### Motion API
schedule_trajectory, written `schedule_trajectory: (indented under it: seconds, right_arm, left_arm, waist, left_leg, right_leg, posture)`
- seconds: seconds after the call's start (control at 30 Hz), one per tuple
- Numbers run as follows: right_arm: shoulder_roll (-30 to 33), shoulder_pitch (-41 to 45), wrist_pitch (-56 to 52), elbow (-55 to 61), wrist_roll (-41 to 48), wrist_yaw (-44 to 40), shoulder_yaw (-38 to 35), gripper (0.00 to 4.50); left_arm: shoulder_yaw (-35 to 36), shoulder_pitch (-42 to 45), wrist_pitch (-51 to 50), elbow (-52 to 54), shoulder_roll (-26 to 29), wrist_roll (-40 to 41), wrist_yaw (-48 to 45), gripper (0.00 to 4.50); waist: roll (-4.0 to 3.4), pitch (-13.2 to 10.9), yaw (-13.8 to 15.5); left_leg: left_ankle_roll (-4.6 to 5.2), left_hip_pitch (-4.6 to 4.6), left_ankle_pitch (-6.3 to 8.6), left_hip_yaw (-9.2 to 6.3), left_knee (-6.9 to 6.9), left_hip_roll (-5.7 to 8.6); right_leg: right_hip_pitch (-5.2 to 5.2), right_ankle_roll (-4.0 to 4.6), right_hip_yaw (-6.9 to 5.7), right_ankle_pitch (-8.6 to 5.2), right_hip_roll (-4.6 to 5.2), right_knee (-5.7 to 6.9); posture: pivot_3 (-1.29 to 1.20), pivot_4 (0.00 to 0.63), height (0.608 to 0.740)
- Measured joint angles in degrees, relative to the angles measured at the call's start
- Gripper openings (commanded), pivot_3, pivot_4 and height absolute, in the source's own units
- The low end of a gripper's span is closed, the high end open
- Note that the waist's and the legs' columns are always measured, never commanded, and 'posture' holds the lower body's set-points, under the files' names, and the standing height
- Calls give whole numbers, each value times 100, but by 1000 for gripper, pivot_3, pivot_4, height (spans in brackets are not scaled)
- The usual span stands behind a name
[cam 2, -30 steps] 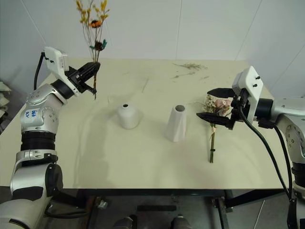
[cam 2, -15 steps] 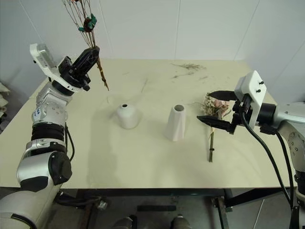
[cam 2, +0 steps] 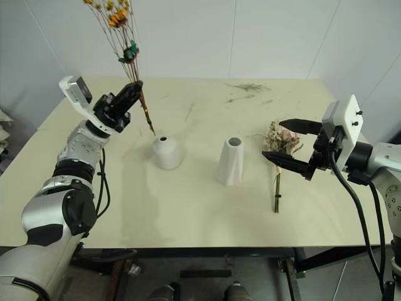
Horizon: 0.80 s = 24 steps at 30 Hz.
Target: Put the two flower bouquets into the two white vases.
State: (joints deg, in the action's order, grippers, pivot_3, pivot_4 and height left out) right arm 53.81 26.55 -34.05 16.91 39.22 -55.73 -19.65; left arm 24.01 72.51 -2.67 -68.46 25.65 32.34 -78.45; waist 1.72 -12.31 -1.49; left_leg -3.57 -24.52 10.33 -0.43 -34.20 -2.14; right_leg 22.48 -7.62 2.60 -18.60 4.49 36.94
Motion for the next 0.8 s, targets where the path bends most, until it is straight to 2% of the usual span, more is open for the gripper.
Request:
schedule_trajectory:
  seconds: [0.23, 0.8]
  right_arm:
    - [-6, -207, -21, 139, 64, 192, -73, 4500]
    - [-5, -452, -141, 378, 249, 513, -215, 4500]
  left_arm:
    - [-15, 138, 381, -243, -222, -263, 273, 26]
    - [79, 141, 705, -459, -190, -584, 910, 26]
  waist:
    - [0, 0, 0]
    - [1, 0, -1]
  left_leg:
    - [0, 0, 0, 0, 1, 0]
    - [0, 0, 0, 0, 2, 0]
  right_leg:
    - [0, 0, 0, 0, 0, -1]
    - [0, -1, 1, 1, 0, -1]
  posture:
    - [0, 150, 740]
    - [0, 150, 740]
